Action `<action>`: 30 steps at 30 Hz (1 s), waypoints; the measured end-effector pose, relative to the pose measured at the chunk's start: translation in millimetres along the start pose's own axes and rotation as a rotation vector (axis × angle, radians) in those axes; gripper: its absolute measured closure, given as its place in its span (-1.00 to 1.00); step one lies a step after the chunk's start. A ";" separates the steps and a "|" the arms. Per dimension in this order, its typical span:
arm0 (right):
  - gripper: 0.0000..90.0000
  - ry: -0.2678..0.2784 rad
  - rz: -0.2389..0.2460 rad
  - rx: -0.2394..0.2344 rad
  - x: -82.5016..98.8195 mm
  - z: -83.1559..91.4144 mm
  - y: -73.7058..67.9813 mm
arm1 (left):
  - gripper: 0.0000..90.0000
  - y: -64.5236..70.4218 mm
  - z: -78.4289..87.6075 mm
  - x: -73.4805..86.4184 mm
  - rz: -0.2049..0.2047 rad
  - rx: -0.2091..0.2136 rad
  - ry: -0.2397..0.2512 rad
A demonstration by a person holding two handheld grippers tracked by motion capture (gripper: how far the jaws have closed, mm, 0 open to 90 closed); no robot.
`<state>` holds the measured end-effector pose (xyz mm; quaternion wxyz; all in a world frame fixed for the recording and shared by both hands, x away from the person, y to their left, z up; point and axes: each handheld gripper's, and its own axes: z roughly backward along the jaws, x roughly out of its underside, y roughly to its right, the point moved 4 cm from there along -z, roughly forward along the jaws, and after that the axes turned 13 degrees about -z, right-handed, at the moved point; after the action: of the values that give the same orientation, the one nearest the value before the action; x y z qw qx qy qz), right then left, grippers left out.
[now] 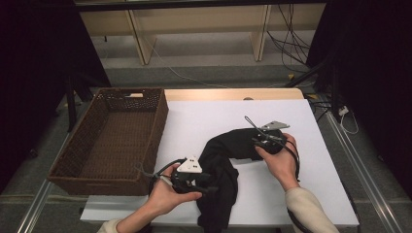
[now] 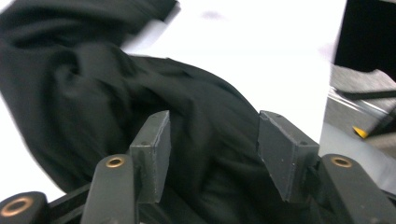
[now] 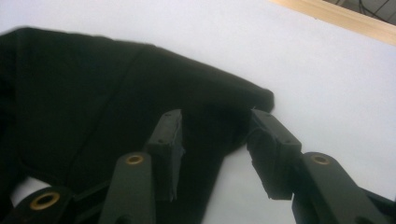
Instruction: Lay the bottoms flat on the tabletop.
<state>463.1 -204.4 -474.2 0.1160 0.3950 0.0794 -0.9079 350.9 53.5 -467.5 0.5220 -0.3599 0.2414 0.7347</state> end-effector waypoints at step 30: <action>0.25 -0.136 0.061 -0.201 66.9 32.1 -59.0 | 0.98 -35.2 -36.1 -5.5 -0.004 -0.173 -0.086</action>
<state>380.3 -165.2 -498.6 0.1877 0.3212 0.1501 -0.9160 395.1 35.9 -485.0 0.5003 -0.3723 0.1536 0.7665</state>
